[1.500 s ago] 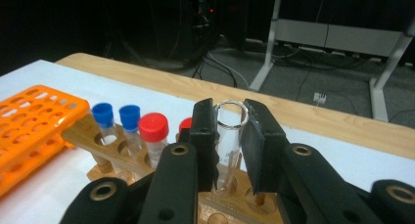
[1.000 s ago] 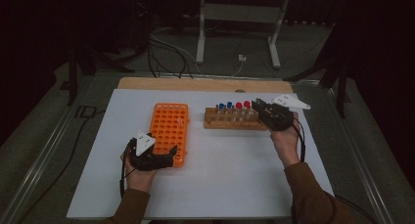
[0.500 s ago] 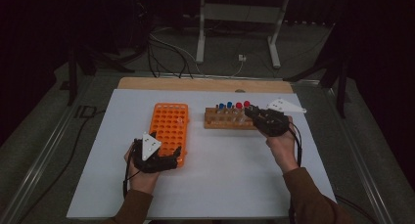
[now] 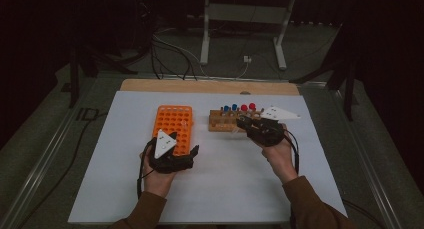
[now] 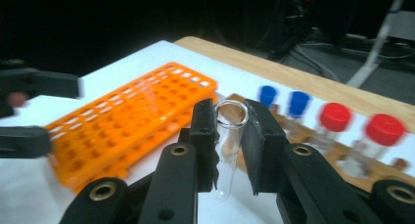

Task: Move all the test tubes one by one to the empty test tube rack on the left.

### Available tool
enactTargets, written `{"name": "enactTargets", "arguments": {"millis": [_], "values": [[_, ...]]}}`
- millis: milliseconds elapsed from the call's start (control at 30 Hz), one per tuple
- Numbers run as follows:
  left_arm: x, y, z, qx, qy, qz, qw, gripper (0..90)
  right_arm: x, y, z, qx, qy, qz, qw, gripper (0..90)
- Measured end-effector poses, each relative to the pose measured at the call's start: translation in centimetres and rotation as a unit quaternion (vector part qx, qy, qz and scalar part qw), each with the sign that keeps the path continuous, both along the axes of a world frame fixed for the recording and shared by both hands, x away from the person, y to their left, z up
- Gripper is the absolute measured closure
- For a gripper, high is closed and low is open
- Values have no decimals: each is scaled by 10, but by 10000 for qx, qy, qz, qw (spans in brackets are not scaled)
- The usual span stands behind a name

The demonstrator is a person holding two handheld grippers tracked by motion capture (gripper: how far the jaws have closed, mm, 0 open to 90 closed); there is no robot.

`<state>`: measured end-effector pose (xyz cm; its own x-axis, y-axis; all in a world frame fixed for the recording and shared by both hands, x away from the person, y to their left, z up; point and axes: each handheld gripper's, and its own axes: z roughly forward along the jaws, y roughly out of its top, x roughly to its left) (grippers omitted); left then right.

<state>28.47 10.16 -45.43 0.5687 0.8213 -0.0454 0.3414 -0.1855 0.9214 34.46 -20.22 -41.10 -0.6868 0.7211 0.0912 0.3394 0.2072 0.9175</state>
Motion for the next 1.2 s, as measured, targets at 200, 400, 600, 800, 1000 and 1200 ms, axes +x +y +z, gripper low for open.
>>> {"name": "enactTargets", "arguments": {"millis": [200, 400, 600, 800, 1000, 1200], "values": [[8, -25, 4, -200, 131, -318, 9992, 223, -8, 14, -1, 11, 71, 289, 9996, 764], [14, -45, 7, -136, 202, -519, 9984, 280, -12, 23, 0, 69, 184, 472, 9987, 764], [16, -60, 5, 134, 196, -622, 9978, 319, -13, 32, -2, 60, 257, 621, 9977, 763], [16, -66, 7, 229, 67, -608, 9979, 477, -15, 40, -4, 46, 316, 738, 9968, 763], [15, -69, 7, 303, -3, -637, 9975, 631, -16, 46, -6, 49, 368, 838, 9958, 763], [14, -70, 6, 394, -19, -756, 9964, 758, -18, 49, -6, 26, 391, 876, 9954, 762]]}}
